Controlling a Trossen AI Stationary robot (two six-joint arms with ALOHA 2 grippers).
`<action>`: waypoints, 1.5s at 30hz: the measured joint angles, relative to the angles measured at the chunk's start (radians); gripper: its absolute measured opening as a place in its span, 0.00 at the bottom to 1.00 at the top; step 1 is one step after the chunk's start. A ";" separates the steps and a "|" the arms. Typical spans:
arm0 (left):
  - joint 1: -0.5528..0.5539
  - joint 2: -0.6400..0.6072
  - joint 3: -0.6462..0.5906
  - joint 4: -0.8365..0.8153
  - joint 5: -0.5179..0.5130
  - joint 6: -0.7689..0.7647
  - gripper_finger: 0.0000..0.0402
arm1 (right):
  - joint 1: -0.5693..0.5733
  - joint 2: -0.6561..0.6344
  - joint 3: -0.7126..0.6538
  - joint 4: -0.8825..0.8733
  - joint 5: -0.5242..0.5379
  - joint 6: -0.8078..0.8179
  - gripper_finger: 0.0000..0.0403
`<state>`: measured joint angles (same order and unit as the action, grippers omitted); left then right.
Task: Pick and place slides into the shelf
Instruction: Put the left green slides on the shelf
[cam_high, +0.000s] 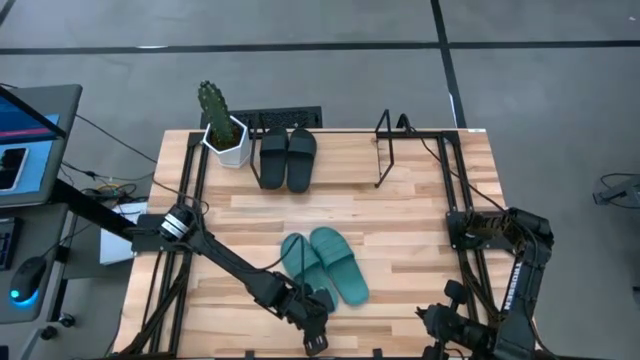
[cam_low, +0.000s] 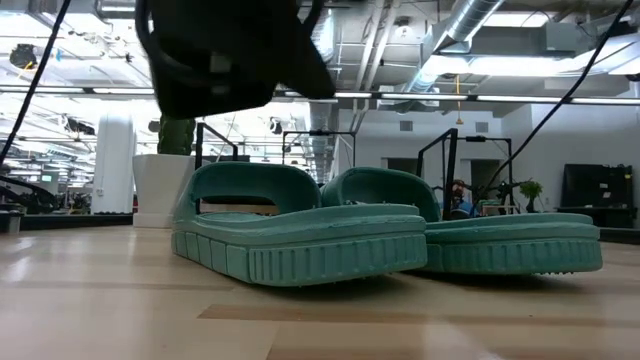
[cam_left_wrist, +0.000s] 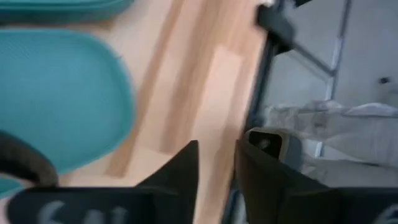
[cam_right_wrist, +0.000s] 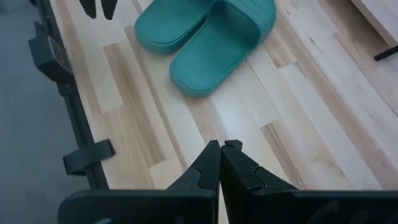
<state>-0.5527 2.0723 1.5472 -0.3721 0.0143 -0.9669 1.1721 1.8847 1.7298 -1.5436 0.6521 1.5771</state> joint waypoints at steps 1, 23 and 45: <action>0.003 0.001 0.001 0.011 -0.001 -0.008 0.26 | 0.000 0.000 0.000 0.000 0.000 -0.011 0.00; 0.087 0.001 0.132 -0.026 0.169 0.017 0.46 | 0.044 0.000 0.000 -0.027 0.000 -0.044 0.00; 0.147 0.000 0.288 -0.527 0.065 -0.068 0.44 | 0.084 0.000 0.000 0.020 -0.001 -0.040 0.00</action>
<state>-0.4052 2.0719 1.8347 -0.8988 0.0795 -1.0348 1.2558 1.8847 1.7298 -1.5238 0.6510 1.5368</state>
